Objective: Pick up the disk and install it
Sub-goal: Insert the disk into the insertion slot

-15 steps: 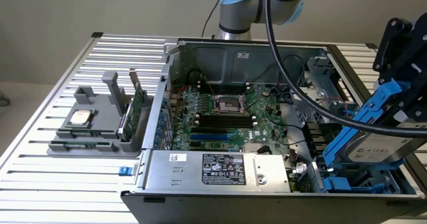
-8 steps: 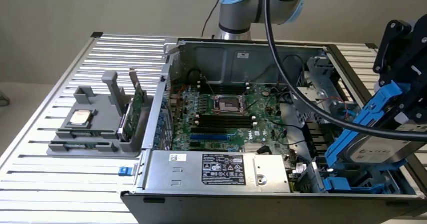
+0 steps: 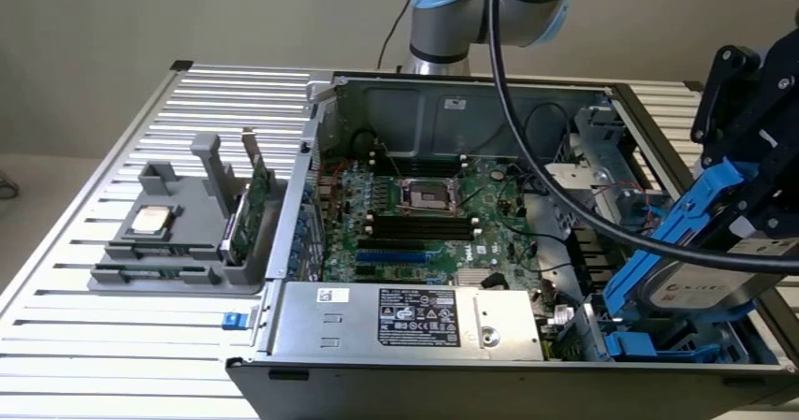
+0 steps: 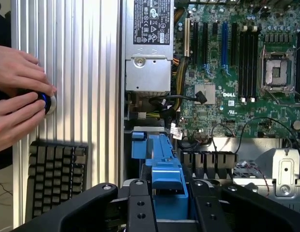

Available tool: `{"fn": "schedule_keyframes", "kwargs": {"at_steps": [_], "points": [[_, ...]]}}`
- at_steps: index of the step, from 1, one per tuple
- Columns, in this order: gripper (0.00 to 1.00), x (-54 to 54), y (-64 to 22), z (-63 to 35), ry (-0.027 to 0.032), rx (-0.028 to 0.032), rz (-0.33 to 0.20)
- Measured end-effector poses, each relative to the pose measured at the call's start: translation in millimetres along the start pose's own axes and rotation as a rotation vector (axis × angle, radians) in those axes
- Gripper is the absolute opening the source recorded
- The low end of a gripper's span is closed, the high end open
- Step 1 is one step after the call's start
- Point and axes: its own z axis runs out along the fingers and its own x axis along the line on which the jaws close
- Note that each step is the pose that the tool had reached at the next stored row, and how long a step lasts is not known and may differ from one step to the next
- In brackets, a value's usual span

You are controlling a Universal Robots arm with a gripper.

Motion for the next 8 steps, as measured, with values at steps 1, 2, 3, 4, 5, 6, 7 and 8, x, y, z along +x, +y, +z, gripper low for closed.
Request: {"fn": "schedule_keyframes", "kwargs": {"at_steps": [1,2,3,4,5,6,7,8], "points": [[0.33,0.2,0.1,1.1,0.0001,0.0000,0.000],[0.33,0.3,0.1,2.4,0.0001,0.0000,0.000],[0.33,0.3,0.0,4.0,0.0002,0.0000,0.000],[0.33,0.4,-0.1,5.6,0.0001,0.0001,0.000],[0.33,0.4,-0.1,7.1,-0.0001,0.0001,0.000],[0.33,0.4,-0.2,8.6,-0.0004,0.0002,0.000],[0.33,0.4,-0.3,9.8,-0.0007,0.0002,0.000],[0.33,0.4,-0.4,10.8,-0.0012,0.0002,0.000]]}}
